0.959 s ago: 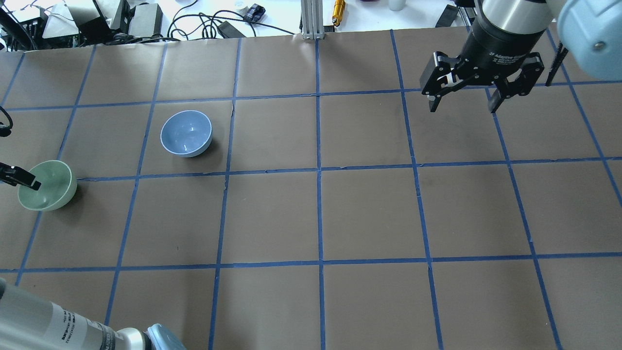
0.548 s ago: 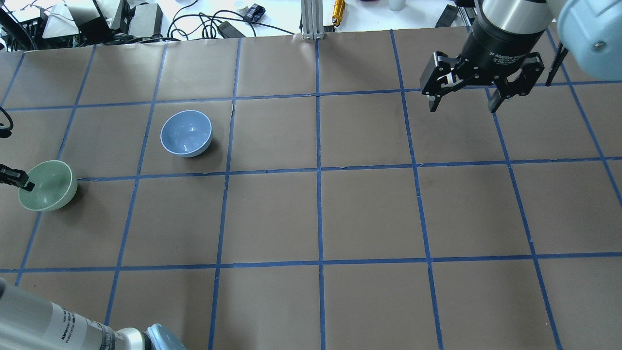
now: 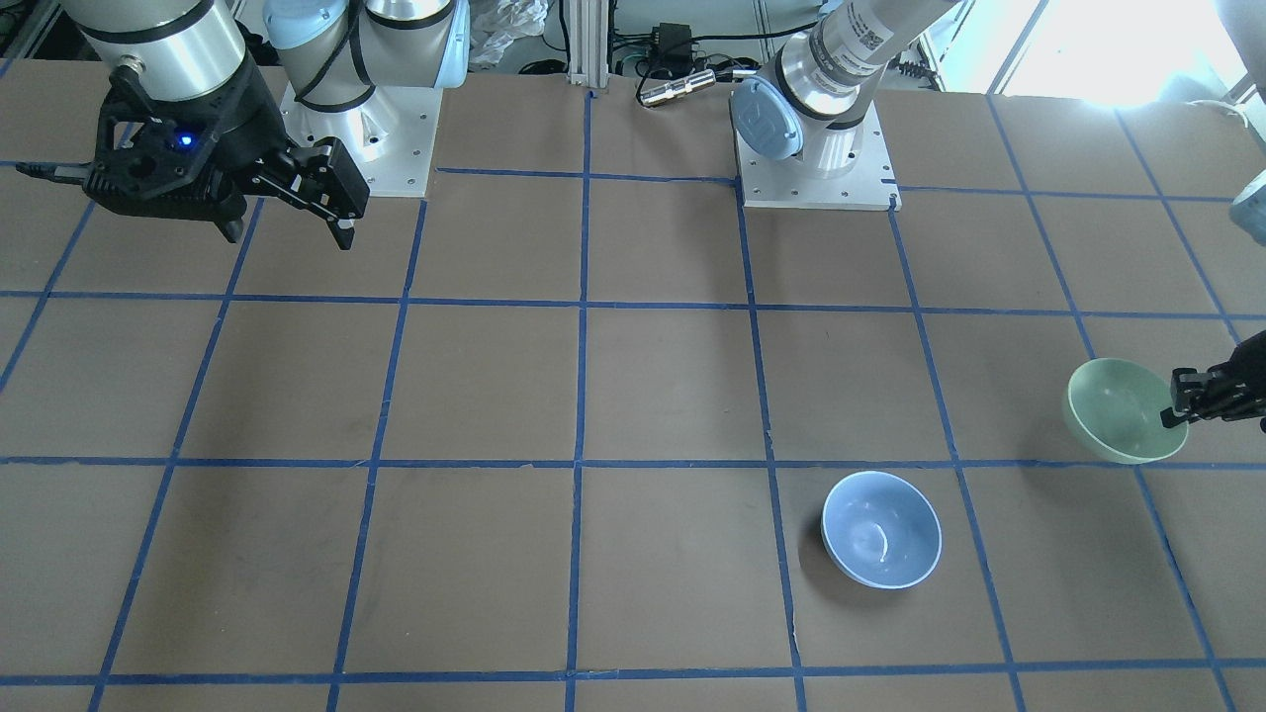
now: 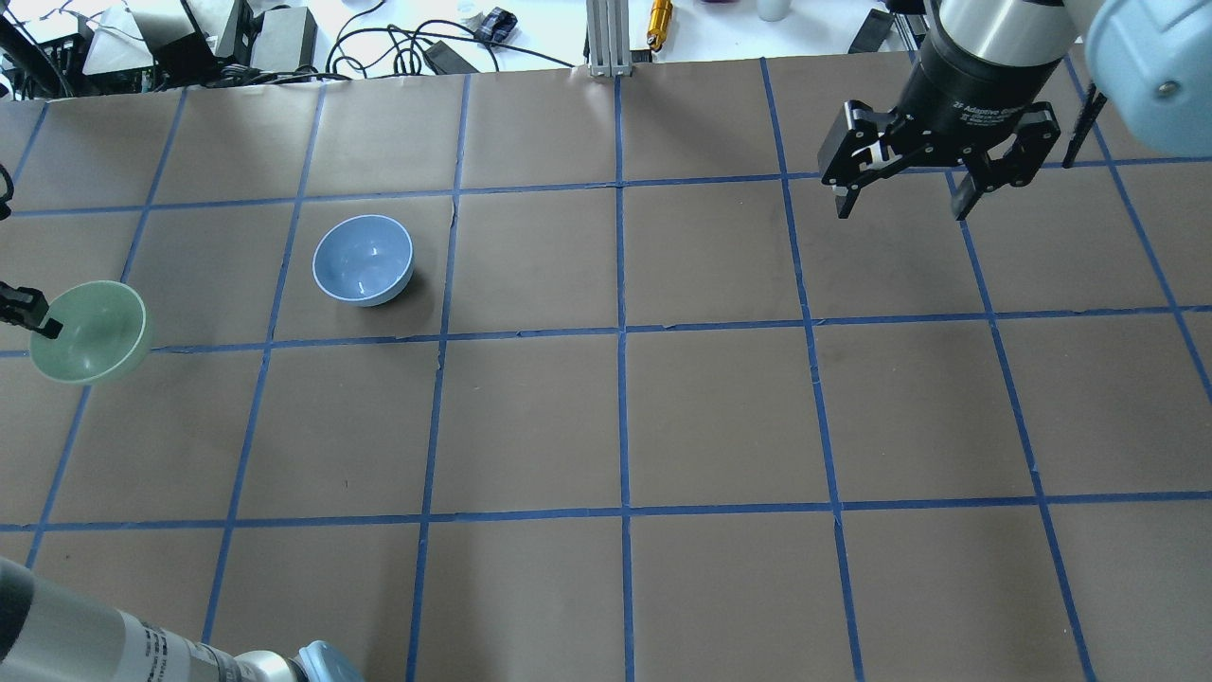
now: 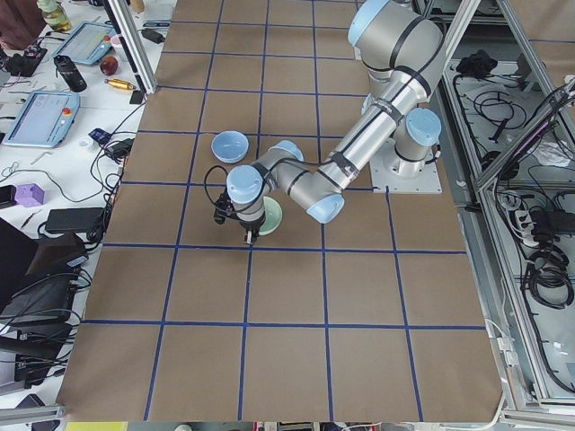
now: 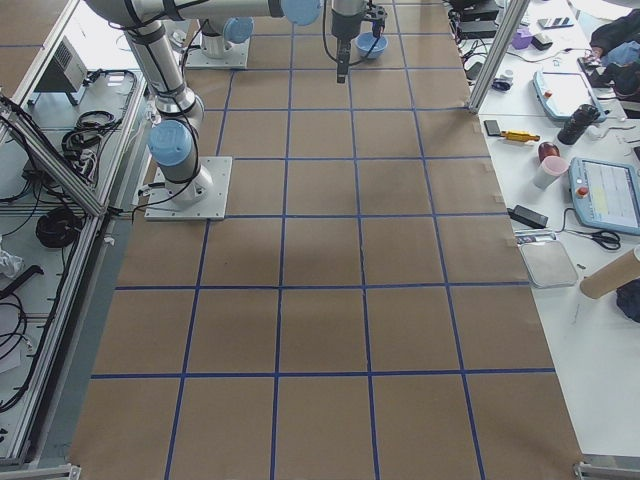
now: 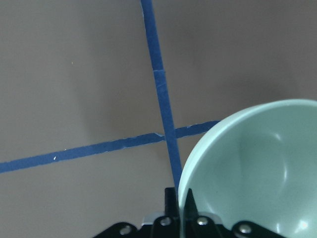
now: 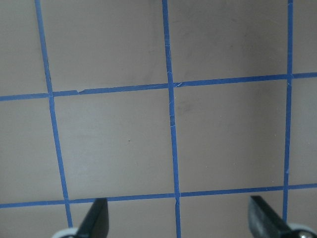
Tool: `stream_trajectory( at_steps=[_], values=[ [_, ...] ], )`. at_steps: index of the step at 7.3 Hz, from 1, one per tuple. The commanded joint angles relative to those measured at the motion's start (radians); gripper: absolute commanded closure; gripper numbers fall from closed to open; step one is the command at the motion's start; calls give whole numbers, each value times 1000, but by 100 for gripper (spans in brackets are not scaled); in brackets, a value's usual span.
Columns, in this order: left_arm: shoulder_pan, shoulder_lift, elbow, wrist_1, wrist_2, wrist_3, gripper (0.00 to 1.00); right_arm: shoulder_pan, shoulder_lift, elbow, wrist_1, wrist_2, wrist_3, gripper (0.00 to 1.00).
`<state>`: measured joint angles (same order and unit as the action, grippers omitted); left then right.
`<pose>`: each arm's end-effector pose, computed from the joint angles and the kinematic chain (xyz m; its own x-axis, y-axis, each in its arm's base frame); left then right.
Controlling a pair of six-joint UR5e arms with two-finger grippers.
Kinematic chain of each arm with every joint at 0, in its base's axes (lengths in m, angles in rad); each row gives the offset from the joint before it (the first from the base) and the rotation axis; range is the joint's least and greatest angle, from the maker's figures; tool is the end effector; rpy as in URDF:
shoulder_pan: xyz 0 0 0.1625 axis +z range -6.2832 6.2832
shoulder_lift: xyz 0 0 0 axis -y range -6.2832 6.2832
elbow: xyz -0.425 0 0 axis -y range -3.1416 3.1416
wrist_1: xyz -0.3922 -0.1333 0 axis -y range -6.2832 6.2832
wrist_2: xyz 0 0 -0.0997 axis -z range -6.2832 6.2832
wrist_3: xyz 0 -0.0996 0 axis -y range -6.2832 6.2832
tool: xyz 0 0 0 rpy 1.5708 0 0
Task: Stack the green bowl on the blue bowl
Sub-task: 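Lift the green bowl with the left gripper and carry it over the blue bowl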
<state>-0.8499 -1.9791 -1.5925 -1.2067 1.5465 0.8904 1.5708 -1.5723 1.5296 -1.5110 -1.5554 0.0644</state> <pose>0.3061 -0.5540 0.2831 -0.9838 0.1668 0.0664 0.1686 0.9854 0.0226 0.1348 -0.4892 0.5030 -0.9978 0.0646 -0.0143 0.0643 0.9978 0.0180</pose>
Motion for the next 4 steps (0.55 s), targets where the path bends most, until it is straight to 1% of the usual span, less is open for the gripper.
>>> stream_trajectory(
  at_steps=[1, 2, 4],
  values=[
    [-226, 81, 29, -115, 4, -265, 100, 0, 0, 0, 0, 0, 0, 0],
    [-282, 71, 46, -110, 1, -321, 100, 0, 0, 1, 0, 0, 0, 0],
    [-349, 42, 72, -103, -16, -477, 100, 0, 0, 1, 0, 0, 0, 0]
  ],
)
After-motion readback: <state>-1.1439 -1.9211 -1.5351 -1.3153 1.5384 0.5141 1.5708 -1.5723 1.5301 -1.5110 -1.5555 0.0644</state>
